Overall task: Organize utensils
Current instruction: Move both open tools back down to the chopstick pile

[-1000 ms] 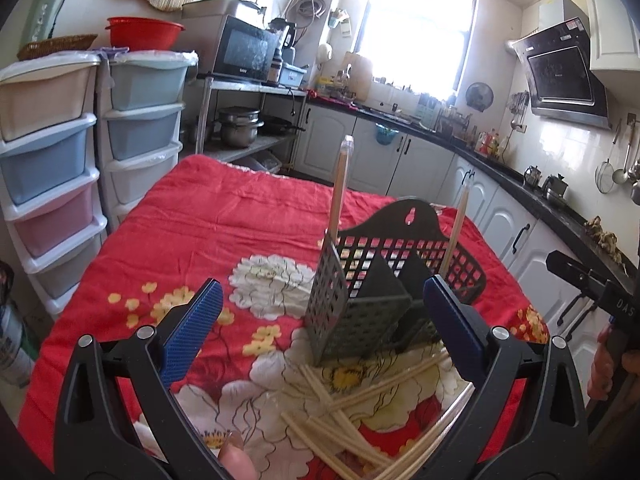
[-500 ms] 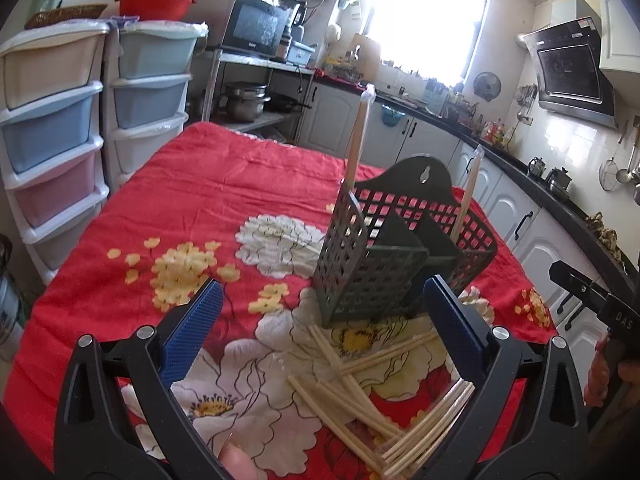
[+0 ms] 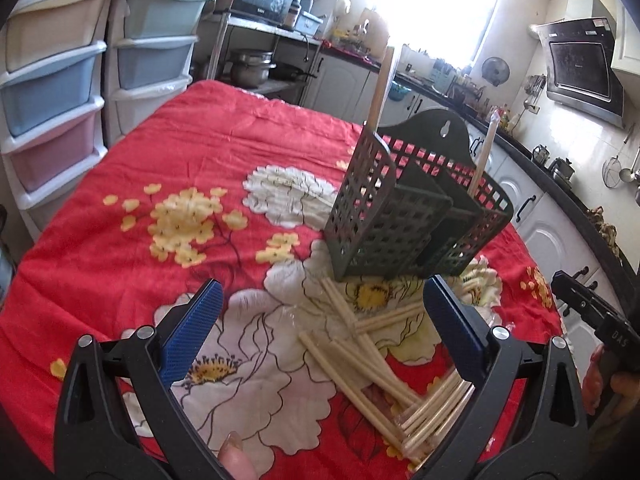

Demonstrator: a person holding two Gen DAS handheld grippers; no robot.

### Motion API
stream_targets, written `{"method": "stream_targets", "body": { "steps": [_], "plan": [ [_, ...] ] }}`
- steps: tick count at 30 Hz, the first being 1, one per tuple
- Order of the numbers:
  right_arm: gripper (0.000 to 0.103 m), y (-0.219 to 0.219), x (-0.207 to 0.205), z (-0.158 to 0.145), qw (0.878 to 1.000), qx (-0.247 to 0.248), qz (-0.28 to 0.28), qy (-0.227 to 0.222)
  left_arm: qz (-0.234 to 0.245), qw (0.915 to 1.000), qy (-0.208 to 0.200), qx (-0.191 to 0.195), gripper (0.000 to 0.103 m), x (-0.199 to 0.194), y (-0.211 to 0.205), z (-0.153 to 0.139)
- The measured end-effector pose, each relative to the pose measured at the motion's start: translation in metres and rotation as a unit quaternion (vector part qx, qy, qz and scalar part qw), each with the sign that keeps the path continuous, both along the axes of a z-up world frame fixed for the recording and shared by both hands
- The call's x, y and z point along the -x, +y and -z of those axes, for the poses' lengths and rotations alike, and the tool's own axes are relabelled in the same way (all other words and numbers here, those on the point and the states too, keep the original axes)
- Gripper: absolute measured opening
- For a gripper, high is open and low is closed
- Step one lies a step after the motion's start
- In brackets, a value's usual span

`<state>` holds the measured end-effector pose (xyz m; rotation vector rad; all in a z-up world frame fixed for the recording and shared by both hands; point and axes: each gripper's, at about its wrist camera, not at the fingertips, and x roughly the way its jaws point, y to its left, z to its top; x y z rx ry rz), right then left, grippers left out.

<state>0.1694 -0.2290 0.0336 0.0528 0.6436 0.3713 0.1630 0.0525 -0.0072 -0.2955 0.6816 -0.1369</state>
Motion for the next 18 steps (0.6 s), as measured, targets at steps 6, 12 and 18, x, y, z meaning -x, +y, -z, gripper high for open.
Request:
{"method": "stream_targets", "body": {
  "steps": [6, 12, 18],
  "plan": [
    [0.060, -0.010, 0.004, 0.016, 1.000, 0.005, 0.014, 0.020, 0.006, 0.9996, 0.023, 0.014, 0.092, 0.001, 0.003, 0.013],
    [0.060, -0.015, 0.009, 0.031, 0.999, 0.009, 0.022, 0.039, 0.012, 0.9990, 0.040, 0.015, 0.092, 0.004, 0.004, 0.025],
    [0.060, -0.017, 0.009, 0.045, 0.998, 0.011, 0.029, 0.063, 0.019, 0.9981, 0.055, 0.021, 0.085, 0.007, 0.005, 0.034]
  ]
}}
